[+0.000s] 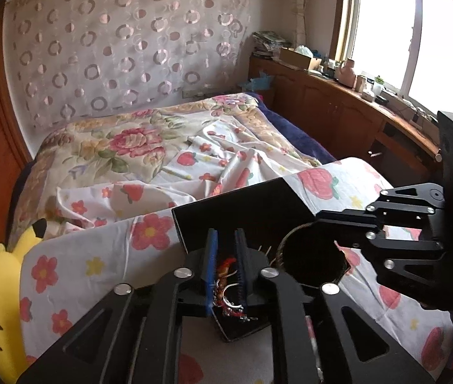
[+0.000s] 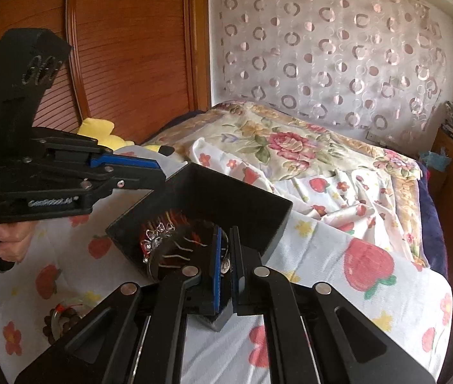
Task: Organize jewelry
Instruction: 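Carry the red bracelet with the left gripper while the right gripper carries the bangle to the box, then open both grippers to drop bracelet and bangle into the black box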
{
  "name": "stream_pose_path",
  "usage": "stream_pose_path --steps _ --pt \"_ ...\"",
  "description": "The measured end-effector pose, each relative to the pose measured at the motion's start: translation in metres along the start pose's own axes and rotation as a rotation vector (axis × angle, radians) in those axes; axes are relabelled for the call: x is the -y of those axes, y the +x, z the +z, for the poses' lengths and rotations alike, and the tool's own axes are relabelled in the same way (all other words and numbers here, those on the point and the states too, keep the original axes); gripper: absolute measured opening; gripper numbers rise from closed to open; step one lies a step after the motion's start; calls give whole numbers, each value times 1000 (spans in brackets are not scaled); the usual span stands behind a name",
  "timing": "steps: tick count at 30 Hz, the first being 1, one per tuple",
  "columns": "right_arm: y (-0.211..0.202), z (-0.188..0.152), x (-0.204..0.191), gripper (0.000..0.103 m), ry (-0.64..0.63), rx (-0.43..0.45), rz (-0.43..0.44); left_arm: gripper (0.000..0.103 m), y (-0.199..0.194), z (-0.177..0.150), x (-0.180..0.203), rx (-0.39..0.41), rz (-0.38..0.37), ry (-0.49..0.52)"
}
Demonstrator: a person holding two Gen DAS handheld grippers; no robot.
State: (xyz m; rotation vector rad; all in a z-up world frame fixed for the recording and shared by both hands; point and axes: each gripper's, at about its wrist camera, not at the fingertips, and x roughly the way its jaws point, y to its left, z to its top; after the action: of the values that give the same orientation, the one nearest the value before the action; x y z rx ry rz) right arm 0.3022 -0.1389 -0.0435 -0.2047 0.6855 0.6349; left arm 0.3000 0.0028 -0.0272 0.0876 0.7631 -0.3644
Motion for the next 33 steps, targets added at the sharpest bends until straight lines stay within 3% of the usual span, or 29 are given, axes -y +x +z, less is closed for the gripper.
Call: stream_pose_path --steps 1,3,10,14,22,28,30,31,33 --pt "0 1 0 6 -1 1 2 28 -2 -1 0 3 5 0" --pt "-1 2 -2 6 -1 18 12 37 -7 -4 0 13 6 -9" --pt "-22 -2 -3 6 11 34 -1 39 -33 -29 0 28 -1 -42" --pt "-44 -22 -9 6 17 18 -8 40 -44 -54 2 13 -9 -54" --pt "-52 -85 -21 6 44 -106 2 41 -50 -107 4 -51 -25 -79" --pt "-36 -98 -30 7 34 -198 24 41 -50 -127 2 -83 -21 -87" --pt "-36 -98 -33 16 23 -204 34 41 -52 -130 0 -83 -17 -90" --pt "-36 -99 -34 26 19 -208 36 41 -53 -132 -1 -81 -16 -92" --pt "-35 -100 -37 30 3 -225 39 41 -55 -134 -2 -80 -16 -95"
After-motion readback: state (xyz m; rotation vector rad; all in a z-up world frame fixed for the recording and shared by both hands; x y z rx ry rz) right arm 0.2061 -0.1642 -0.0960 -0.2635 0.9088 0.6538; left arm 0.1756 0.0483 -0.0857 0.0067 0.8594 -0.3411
